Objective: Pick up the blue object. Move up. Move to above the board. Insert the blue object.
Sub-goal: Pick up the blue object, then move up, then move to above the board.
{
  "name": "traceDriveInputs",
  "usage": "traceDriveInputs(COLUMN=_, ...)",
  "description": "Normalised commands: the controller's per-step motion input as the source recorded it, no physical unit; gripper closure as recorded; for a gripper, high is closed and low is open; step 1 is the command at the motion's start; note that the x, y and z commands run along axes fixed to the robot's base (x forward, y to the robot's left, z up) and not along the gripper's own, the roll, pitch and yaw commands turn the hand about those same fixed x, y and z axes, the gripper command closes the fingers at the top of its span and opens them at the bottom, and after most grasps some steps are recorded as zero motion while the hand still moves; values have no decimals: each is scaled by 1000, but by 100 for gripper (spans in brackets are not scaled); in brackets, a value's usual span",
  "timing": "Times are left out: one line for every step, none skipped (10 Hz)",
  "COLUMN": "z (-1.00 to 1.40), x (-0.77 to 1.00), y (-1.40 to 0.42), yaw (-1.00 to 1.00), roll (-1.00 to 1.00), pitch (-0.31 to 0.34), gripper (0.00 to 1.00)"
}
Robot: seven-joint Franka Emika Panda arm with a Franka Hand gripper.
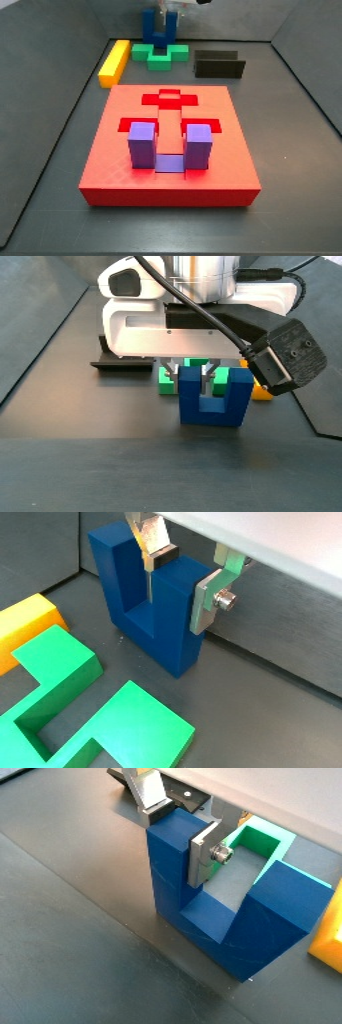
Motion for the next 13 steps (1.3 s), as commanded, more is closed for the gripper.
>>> traceDriveInputs(z=0, x=0, y=0, yaw=0, roll=0, pitch=0, gripper=100)
traceDriveInputs(z=0, x=0, y=0, yaw=0, roll=0, pitch=0, gripper=100)
traceDriveInputs(z=0, x=0, y=0, yaw=0, roll=0, pitch=0, gripper=100)
traceDriveInputs(z=0, x=0, y=0, yaw=0, roll=0, pitch=0, gripper=100)
traceDriveInputs(z=0, x=0, y=0, yaw=0, roll=0, pitch=0, gripper=100)
traceDriveInputs(z=833, x=0, y=0, yaw=0, roll=0, pitch=0, gripper=100)
traceDriveInputs(z=754, x=-79, y=-36, yaw=20, roll=-17, pitch=47, gripper=100)
traceDriveInputs(z=537, x=-88, y=-38, yaw=19, roll=-13, pitch=52, gripper=100)
traceDriveInputs(z=250, x=-42, y=-13, yaw=12, roll=8, pitch=25, gripper=100)
traceDriveInputs(z=1400, x=0, y=0, yaw=0, roll=0, pitch=0, gripper=100)
traceDriveInputs(z=1400, x=-17, y=-8, yaw=-3, roll=-12, pitch=21, gripper=100)
traceDriveInputs(z=1400, x=-35, y=-11, yaw=-7, roll=0, pitch=17, gripper=100)
traceDriveInputs(z=1400, x=25, y=10, yaw=-1, roll=-1, pitch=26, gripper=100)
